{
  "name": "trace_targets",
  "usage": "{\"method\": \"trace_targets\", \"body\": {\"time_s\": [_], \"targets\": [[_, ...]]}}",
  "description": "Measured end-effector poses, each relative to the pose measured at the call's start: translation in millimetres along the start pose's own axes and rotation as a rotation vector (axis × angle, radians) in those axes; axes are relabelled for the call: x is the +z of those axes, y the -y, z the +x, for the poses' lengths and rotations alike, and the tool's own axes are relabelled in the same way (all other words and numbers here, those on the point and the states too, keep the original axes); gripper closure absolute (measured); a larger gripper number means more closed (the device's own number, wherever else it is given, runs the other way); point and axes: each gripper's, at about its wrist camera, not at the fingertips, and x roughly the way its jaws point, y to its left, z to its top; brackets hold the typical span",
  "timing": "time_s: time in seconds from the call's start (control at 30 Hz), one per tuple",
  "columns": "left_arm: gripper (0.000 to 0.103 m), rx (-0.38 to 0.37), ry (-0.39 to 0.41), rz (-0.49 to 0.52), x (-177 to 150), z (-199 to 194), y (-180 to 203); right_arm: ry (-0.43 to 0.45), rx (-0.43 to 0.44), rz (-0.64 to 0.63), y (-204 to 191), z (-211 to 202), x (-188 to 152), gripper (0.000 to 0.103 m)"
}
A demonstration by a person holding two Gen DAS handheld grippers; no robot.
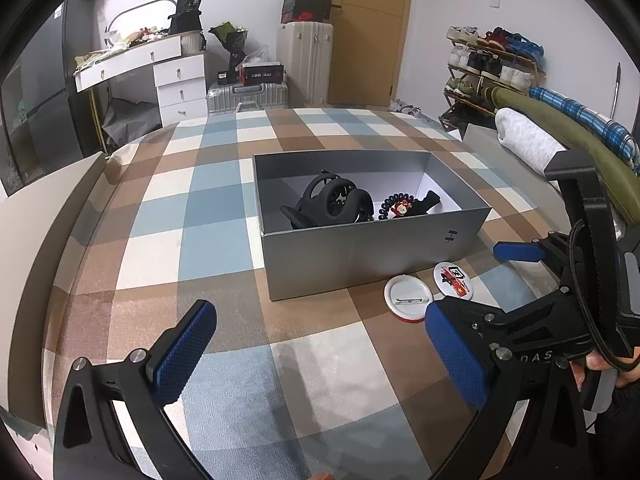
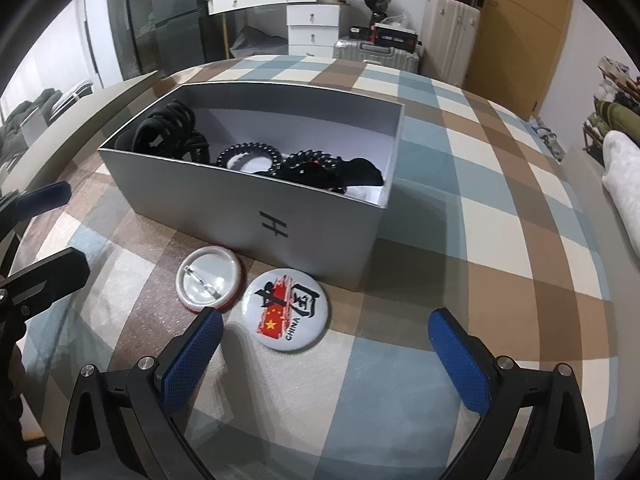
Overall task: Organize jewelry
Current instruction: 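Grasp the round badge with the flag print using the right gripper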
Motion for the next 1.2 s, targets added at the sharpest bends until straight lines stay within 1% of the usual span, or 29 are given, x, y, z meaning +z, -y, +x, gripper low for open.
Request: {"method": "trace_targets", "body": {"time_s": [0.1, 0.3, 0.4, 0.47, 0.53, 0.6, 0.67, 0.73, 0.8, 0.87, 0.9, 0.93, 0.97, 1.03, 1.1, 1.2], "targets": [[0.001, 0.000, -0.001, 0.000, 1, 0, 0, -0.004, -0.017, 0.005, 2, 2, 1, 0.000], [0.001, 0.002, 0.004, -0.003, 0, 0, 0, -0.004, -0.017, 0.007, 3, 2, 2, 0.001], [0.001, -0.001, 0.000, -0.007, 0, 1, -1, -0.001, -0.003, -0.003, 0, 2, 2, 0.006], [0.001, -0.003, -0.004, -0.007, -1, 2, 0, 0.000, 0.001, -0.006, 0, 1, 2, 0.008], [0.001, -0.004, -0.005, -0.003, -1, 2, 1, 0.003, 0.014, -0.007, -1, 1, 2, 0.014], [0.001, -0.004, -0.007, 0.002, 0, 2, 1, 0.008, 0.017, -0.017, -2, 0, 1, 0.016], [0.001, -0.006, -0.006, 0.004, -1, 1, 2, 0.012, 0.025, -0.028, -4, -1, 1, 0.020], [0.001, -0.007, -0.007, 0.005, -1, 1, 2, 0.015, 0.038, -0.038, -7, -2, 1, 0.028], [0.001, -0.006, -0.007, 0.004, -1, 1, 2, 0.016, 0.056, -0.040, -8, -2, 2, 0.032], [0.001, -0.008, -0.007, 0.005, -1, 1, 2, 0.020, 0.068, -0.045, -9, -3, 2, 0.038], [0.001, -0.007, -0.007, 0.004, -1, 1, 2, 0.023, 0.069, -0.050, -10, -4, 2, 0.045], [0.001, -0.006, -0.008, 0.004, -1, 1, 2, 0.024, 0.073, -0.054, -11, -4, 2, 0.048], [0.001, -0.007, -0.008, 0.004, -1, 1, 2, 0.025, 0.076, -0.059, -12, -4, 2, 0.050], [0.001, -0.007, -0.007, 0.004, -1, 1, 2, 0.028, 0.085, -0.068, -13, -4, 2, 0.058], [0.001, -0.007, -0.007, 0.004, -1, 1, 2, 0.029, 0.088, -0.068, -13, -4, 3, 0.061], [0.001, -0.007, -0.008, 0.005, -1, 1, 2, 0.032, 0.091, -0.071, -13, -5, 2, 0.062]]}}
